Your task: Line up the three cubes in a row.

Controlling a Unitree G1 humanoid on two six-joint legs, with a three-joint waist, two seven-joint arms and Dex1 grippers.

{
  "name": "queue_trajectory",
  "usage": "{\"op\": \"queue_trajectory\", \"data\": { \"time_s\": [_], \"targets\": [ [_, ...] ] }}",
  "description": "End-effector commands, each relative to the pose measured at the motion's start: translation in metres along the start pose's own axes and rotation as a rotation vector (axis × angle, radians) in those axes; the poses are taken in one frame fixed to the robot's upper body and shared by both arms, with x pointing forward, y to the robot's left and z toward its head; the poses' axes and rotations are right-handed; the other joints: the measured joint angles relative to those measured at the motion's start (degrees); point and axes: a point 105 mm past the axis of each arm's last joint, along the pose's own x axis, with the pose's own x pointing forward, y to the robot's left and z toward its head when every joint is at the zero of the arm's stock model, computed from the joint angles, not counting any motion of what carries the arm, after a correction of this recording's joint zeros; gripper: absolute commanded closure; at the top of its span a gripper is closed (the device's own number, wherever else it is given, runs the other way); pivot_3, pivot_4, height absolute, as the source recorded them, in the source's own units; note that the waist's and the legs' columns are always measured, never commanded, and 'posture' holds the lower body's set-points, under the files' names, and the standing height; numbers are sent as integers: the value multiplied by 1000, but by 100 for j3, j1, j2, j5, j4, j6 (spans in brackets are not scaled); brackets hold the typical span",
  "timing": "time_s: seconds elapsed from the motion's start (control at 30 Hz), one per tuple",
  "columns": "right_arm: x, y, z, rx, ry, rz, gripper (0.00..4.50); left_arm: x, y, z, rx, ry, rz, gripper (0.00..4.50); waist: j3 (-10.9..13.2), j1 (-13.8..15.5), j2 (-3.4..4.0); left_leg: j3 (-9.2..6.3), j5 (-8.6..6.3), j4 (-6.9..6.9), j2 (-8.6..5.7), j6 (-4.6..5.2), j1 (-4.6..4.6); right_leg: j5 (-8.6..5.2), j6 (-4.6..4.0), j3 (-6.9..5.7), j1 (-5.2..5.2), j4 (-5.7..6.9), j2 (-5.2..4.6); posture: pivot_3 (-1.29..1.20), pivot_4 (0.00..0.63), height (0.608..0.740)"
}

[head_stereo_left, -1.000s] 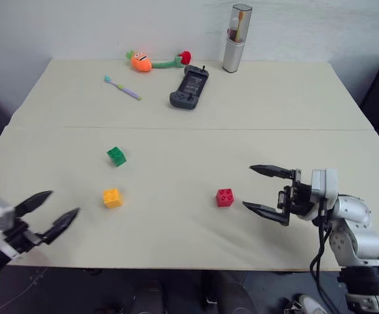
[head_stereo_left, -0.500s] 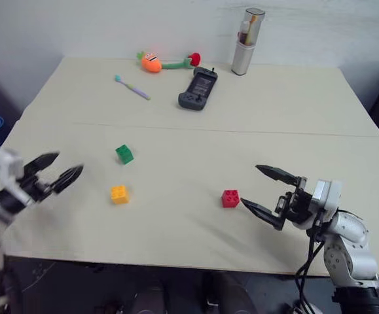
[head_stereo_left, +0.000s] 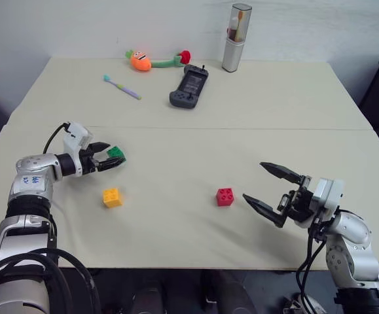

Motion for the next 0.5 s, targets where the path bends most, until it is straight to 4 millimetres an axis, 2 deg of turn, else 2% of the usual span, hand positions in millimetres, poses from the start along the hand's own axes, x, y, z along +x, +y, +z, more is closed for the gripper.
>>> {"op": "queue_trajectory", "data": {
  "time_s": [0.03, 0.17, 0.23, 0.37, 0.4, 0.5],
  "targets": [
    [-4, 0, 14, -72, -22, -10, 0, 1, 3, 11, 44, -27, 5, 1852, 0, 6, 0, -1, 0, 2, 0, 0, -2, 0, 0, -1, -1, 2, 0, 0, 150, 740],
    [-8, 4, 11, -68, -11, -9, 0, 2, 1, 28, 67, -102, -26, 3034, 0, 14, 0, -16, 0, 13, 1, 1, -18, 0, 0, -15, -5, 2, -2, 0, 150, 740],
    [-11, 5, 10, -63, 1, -3, 0, 3, -6, 41, 87, -148, -86, 3043, 0, 15, -1, -18, 0, 16, -1, 1, -23, 0, 0, -16, -8, 3, -3, 0, 150, 740],
    [-21, 7, 8, -55, 45, 32, 0, 6, -33, 67, 171, -175, -278, 3043, 0, 21, -1, -21, 0, 18, -2, 2, -27, 0, 0, -19, -7, 2, -3, 0, 150, 740],
    [-24, 8, 8, -56, 60, 47, 0, 6, -43, 73, 210, -173, -336, 3043, 0, 21, -1, -21, 0, 19, -2, 2, -26, 1, 1, -19, -6, 2, -2, 0, 150, 740],
    [-44, 11, 8, -50, 146, 133, 0, 13, -97, 91, 385, -92, -561, 3043, 2, 30, 1, -23, 0, 19, -3, 2, -27, 0, 1, -18, -4, 2, -1, 0, 150, 740]
  ]
}}
